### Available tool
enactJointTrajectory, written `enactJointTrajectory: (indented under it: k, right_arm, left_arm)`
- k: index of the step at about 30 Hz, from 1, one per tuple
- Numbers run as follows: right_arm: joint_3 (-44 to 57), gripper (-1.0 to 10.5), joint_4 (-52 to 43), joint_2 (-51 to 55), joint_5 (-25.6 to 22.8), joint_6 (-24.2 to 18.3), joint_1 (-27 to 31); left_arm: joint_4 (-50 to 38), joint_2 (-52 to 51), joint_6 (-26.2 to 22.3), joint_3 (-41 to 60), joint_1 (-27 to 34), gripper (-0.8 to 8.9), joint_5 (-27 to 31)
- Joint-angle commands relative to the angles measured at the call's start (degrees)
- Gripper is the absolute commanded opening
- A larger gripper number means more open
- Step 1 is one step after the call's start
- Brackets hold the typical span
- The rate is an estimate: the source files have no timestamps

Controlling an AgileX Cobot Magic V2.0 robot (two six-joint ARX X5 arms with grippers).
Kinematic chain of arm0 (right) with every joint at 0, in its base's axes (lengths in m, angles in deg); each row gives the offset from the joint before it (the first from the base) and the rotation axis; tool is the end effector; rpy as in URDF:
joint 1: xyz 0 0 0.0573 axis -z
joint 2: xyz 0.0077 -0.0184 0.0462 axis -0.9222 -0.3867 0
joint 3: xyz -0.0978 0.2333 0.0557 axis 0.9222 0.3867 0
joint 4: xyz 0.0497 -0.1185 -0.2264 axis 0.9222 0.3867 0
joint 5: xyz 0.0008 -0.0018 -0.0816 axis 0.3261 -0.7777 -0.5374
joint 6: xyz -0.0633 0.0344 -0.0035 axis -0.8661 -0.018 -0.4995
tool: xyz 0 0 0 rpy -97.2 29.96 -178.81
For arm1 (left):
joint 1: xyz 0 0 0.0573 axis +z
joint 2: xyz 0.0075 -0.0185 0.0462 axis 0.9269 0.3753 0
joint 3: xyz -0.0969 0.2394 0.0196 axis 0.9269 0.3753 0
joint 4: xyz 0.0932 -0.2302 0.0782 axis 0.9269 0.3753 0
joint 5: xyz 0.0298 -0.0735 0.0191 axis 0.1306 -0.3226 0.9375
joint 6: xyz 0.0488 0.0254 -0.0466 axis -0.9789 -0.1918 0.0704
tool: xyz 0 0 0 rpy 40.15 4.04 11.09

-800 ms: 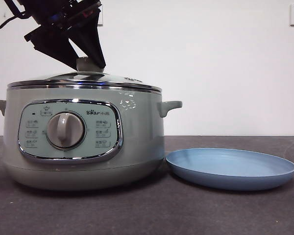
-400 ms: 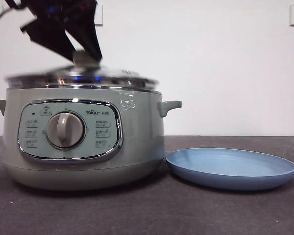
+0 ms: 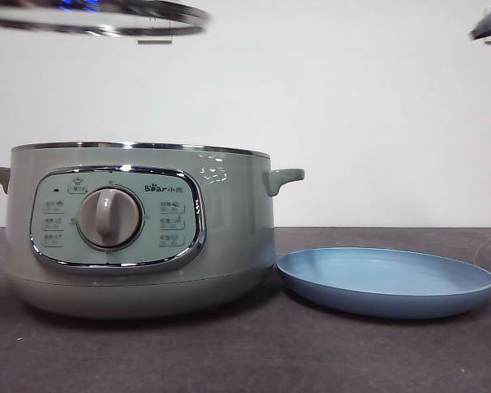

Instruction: Take the pumpkin out from the steamer,put the pumpkin in the blue plate,close the lid

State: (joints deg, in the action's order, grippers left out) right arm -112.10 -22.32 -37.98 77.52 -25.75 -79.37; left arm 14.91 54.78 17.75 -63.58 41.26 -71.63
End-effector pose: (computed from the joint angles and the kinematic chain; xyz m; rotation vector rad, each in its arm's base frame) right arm 0.2050 0.0672 0.3125 0.1366 0.4889 0.5946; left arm 0.2092 -0.0978 0.3861 0.1746 0.4378 -0.3522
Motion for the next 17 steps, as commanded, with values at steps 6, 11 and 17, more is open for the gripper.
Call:
enactJointTrajectory:
  k: [6, 11, 17]
  right_arm:
    - [-8.1, 5.2, -0.9, -13.7, -0.2, 1.1, -11.3]
    - [-22.0, 5.8, 8.1, -26.8, -0.7, -1.6, -18.5]
    - [-41.6, 5.8, 20.7, -41.9, -6.6, -5.8, -26.0]
  left_arm:
    - [5.4, -11.3, -0.6, -0.8, 0.0, -0.09, 11.5]
    - [8.0, -16.0, -0.7, -0.8, 0.0, -0.09, 19.3]
    - [10.5, -18.6, -0.7, -0.8, 0.0, -0.09, 23.5]
